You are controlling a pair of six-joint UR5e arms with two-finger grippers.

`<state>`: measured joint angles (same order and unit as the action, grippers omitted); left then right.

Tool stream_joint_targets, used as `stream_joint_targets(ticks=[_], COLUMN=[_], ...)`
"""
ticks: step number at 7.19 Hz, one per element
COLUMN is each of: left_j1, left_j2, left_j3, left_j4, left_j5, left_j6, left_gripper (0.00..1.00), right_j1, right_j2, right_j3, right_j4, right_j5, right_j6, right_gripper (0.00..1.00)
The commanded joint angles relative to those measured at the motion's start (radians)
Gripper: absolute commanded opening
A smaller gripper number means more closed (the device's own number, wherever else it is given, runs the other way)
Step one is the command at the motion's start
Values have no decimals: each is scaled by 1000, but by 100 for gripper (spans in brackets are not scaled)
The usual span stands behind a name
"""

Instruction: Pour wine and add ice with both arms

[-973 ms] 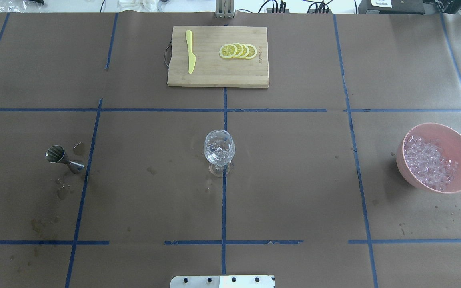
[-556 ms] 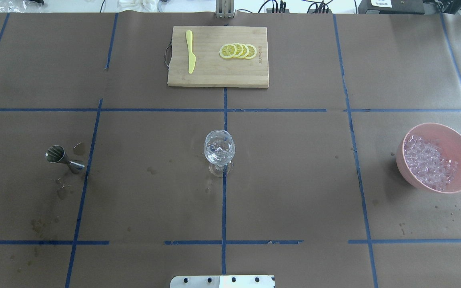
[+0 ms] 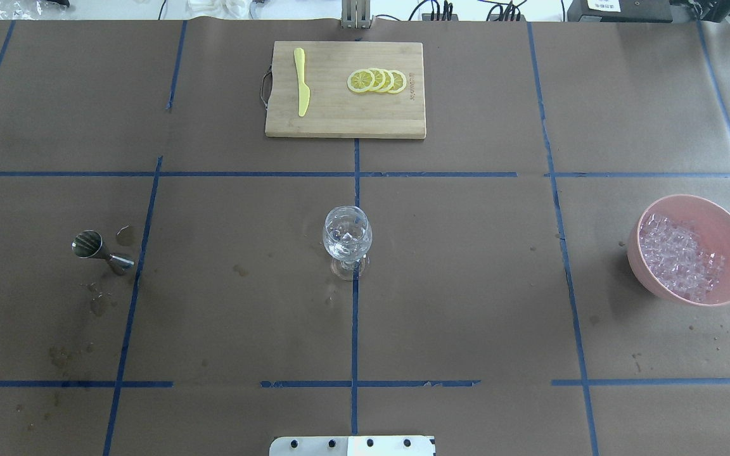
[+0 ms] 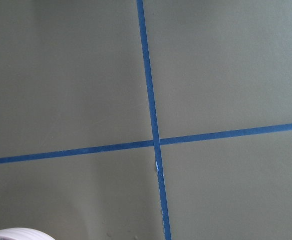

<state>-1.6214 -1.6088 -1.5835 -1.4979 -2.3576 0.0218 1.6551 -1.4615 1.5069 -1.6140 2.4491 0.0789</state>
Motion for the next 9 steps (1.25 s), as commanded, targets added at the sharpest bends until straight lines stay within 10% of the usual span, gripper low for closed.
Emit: stream_joint_targets(ticks=[1,9], left_j1=[0,5], left_j2=[1,-5], left_j3=[2,2], left_j4=[-5,-1], left_j5=[0,0], left_j6=[3,3], left_gripper=[100,100], right_j1=[0,-6], right_j2=[3,-30], right_j3=[22,21], right_j4=[0,-4], right_j5=[-56,-124], right_j6=[-23,-99], right_gripper=[100,100])
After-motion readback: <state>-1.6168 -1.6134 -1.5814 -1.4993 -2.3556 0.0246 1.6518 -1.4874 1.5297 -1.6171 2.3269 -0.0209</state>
